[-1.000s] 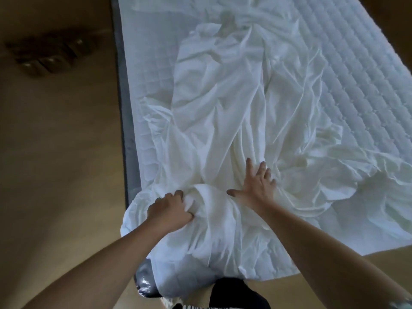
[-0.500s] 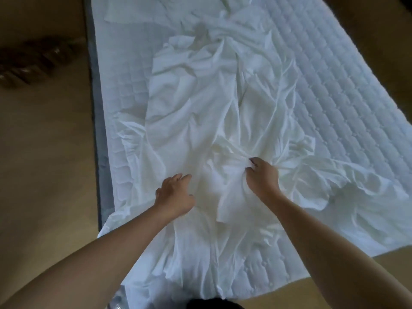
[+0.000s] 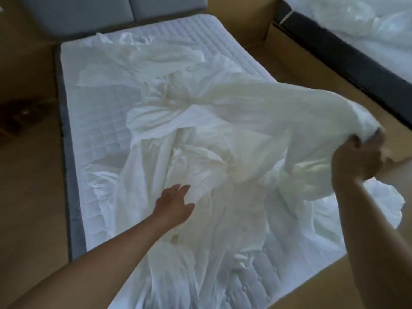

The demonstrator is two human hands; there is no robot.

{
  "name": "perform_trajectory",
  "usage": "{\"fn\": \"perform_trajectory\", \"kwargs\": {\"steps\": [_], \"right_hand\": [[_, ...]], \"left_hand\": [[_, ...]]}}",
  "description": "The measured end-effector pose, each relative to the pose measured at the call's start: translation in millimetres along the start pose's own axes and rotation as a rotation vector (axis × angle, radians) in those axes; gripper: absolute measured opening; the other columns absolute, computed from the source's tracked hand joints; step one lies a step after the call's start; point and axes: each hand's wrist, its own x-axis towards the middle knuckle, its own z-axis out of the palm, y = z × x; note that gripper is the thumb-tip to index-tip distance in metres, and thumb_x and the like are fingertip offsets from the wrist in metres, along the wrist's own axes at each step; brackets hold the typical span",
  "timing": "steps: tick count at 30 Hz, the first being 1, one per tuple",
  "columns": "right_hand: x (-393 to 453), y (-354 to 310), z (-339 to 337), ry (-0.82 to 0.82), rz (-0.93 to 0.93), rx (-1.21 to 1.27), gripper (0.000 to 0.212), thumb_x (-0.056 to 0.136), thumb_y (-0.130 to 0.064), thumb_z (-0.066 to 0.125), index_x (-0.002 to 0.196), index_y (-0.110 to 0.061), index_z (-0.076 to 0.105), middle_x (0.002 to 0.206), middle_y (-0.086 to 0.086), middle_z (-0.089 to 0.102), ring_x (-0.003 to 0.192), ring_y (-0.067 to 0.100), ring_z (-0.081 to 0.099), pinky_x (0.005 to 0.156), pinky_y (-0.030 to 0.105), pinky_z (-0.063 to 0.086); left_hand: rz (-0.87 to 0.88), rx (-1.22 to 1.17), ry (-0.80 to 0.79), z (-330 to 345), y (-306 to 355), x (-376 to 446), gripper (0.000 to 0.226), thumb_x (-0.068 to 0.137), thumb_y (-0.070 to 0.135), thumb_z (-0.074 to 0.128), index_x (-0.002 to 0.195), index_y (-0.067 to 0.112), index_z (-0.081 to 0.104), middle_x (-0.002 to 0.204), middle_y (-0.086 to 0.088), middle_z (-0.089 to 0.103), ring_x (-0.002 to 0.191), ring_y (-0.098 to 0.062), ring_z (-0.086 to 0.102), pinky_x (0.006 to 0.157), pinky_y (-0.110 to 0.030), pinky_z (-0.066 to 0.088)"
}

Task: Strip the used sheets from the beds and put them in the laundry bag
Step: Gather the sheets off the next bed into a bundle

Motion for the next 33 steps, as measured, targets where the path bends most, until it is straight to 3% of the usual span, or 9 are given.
{"fn": "perform_trajectory", "kwargs": {"steps": [3,6,14,18,22,24,27,31,33], "right_hand": [[-66.5,51.7,15.4,-0.362,0.052,-0.311,0.059,0.095,-0.034,0.064,0.149,-0.019,0.046,0.149,0.027,0.037,0.137,0.047,0.037,0.115,0.052,0.032],[-134.4,98.7,32.7,-0.629,0.041,-0.481,0.063,0.093,-0.035,0.07,0.149,-0.016,0.048,0.148,0.024,0.043,0.137,0.044,0.04,0.113,0.05,0.036],[-322.2,165.1,34.5,-1.408,-0.602,-0.578,0.064,0.1,-0.036,0.063,0.157,-0.023,0.038,0.157,0.007,0.04,0.142,0.029,0.041,0.117,0.04,0.038],[-410.0,206.5,4.2,-1.391,-1.064,-0.246,0.045,0.093,-0.035,0.059,0.137,-0.024,0.058,0.144,0.009,0.059,0.123,0.032,0.06,0.096,0.045,0.058],[-470.2,224.5,5.5,-1.453,-1.248,-0.487,0.115,0.072,-0.084,0.046,0.165,-0.023,0.015,0.169,0.023,0.01,0.154,0.045,0.008,0.118,0.063,0.017],[-490.1,228.6,21.0,-1.478,-1.236,-0.556,0.143,0.06,-0.079,0.071,0.164,-0.022,-0.008,0.169,0.024,-0.013,0.154,0.048,-0.016,0.118,0.073,0.001],[-512.2,221.7,42.7,-1.491,-1.102,-0.627,0.151,0.048,-0.062,0.093,0.16,-0.014,0.005,0.168,0.028,-0.002,0.154,0.055,-0.001,0.113,0.079,0.018],[-523.7,209.0,52.8,-1.406,-1.073,-0.608,0.134,0.073,-0.054,0.086,0.155,-0.012,-0.012,0.163,0.019,-0.022,0.153,0.055,-0.002,0.119,0.071,0.022],[-522.0,205.5,43.8,-1.363,-1.042,-0.61,0.128,0.076,-0.05,0.083,0.157,-0.012,-0.008,0.167,0.02,-0.011,0.154,0.053,0.007,0.118,0.065,0.029]], "left_hand": [[-0.038,0.028,-0.023,6.8,-14.8,-7.2,0.07,0.096,0.045,0.06,0.159,0.026,0.035,0.164,-0.004,0.034,0.149,-0.027,0.034,0.118,-0.043,0.037],[-0.114,0.053,-0.08,15.1,-40.0,-13.9,0.071,0.096,0.045,0.061,0.159,0.027,0.034,0.166,-0.005,0.03,0.151,-0.028,0.031,0.119,-0.043,0.035],[-0.25,-0.01,-0.008,40.6,-128.5,-55.0,0.065,0.099,0.05,0.058,0.157,0.029,0.039,0.165,-0.003,0.032,0.152,-0.025,0.027,0.121,-0.044,0.03],[-0.387,-0.113,0.149,57.3,-196.7,-102.2,0.056,0.1,0.047,0.057,0.15,0.02,0.051,0.155,-0.006,0.049,0.143,-0.029,0.042,0.119,-0.044,0.034],[-0.538,-0.35,0.136,73.8,-233.7,-140.4,0.082,0.09,0.071,0.052,0.154,0.02,0.046,0.155,-0.006,0.049,0.142,-0.028,0.045,0.117,-0.043,0.036],[-0.614,-0.601,0.093,83.2,-236.3,-148.3,0.08,0.088,0.071,0.057,0.153,0.026,0.046,0.146,0.0,0.056,0.136,-0.025,0.052,0.112,-0.04,0.039],[-0.729,-0.93,0.027,100.3,-232.7,-149.1,0.07,0.077,0.065,0.077,0.134,0.029,0.059,0.117,0.011,0.07,0.109,-0.019,0.066,0.097,-0.037,0.05],[-0.77,-0.937,0.077,112.5,-223.1,-144.1,0.047,0.083,0.054,0.077,0.115,0.024,0.06,0.111,0.005,0.069,0.097,-0.02,0.065,0.085,-0.033,0.049],[-0.774,-0.956,0.026,109.7,-217.6,-147.0,0.042,0.089,0.049,0.07,0.119,0.022,0.058,0.114,0.002,0.066,0.099,-0.023,0.061,0.084,-0.033,0.045]]}}
